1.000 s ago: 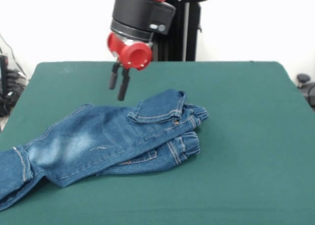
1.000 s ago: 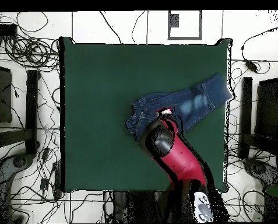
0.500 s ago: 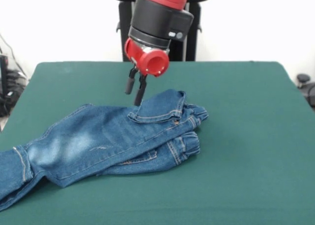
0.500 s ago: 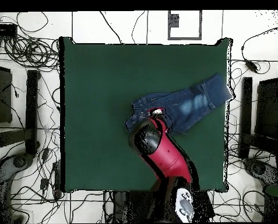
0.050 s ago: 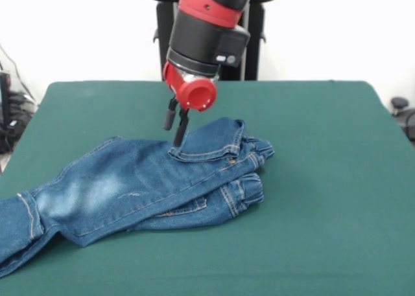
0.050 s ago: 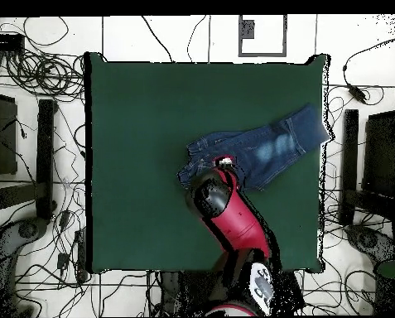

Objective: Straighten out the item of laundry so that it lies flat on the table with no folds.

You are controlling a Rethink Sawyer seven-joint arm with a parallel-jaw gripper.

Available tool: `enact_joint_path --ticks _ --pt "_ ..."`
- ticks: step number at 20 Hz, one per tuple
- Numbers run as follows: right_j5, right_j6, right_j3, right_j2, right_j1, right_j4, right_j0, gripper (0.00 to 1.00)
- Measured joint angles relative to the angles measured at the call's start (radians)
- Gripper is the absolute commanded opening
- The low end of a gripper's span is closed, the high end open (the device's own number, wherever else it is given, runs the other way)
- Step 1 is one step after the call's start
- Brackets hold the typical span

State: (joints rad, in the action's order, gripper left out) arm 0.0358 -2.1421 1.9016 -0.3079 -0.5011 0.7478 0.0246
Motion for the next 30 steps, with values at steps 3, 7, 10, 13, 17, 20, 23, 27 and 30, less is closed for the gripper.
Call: enact_joint_path --ticks 3,7,10,13,17,20,23,27,30 --pt "0.004 0.000 0.000 0.000 0.014 0.001 -0.003 1.00" --pt "0.005 0.000 0.000 0.000 0.035 0.024 0.012 1.00" --pt "0.005 0.000 0.000 0.000 0.040 0.044 0.031 1.00" --pt "0.005 -0.001 0.000 0.000 0.053 0.077 0.067 1.00" --pt "0.005 -0.001 0.000 0.000 0.062 0.102 0.092 1.00" --pt "0.005 -0.001 0.000 0.000 0.065 0.115 0.102 1.00" --pt "0.005 -0.001 0.000 0.000 0.065 0.118 0.102 1.00" --pt "0.007 -0.001 0.000 0.001 0.066 0.118 0.092 1.00" --pt "0.016 -0.001 0.000 0.003 0.066 0.118 0.078 1.00"
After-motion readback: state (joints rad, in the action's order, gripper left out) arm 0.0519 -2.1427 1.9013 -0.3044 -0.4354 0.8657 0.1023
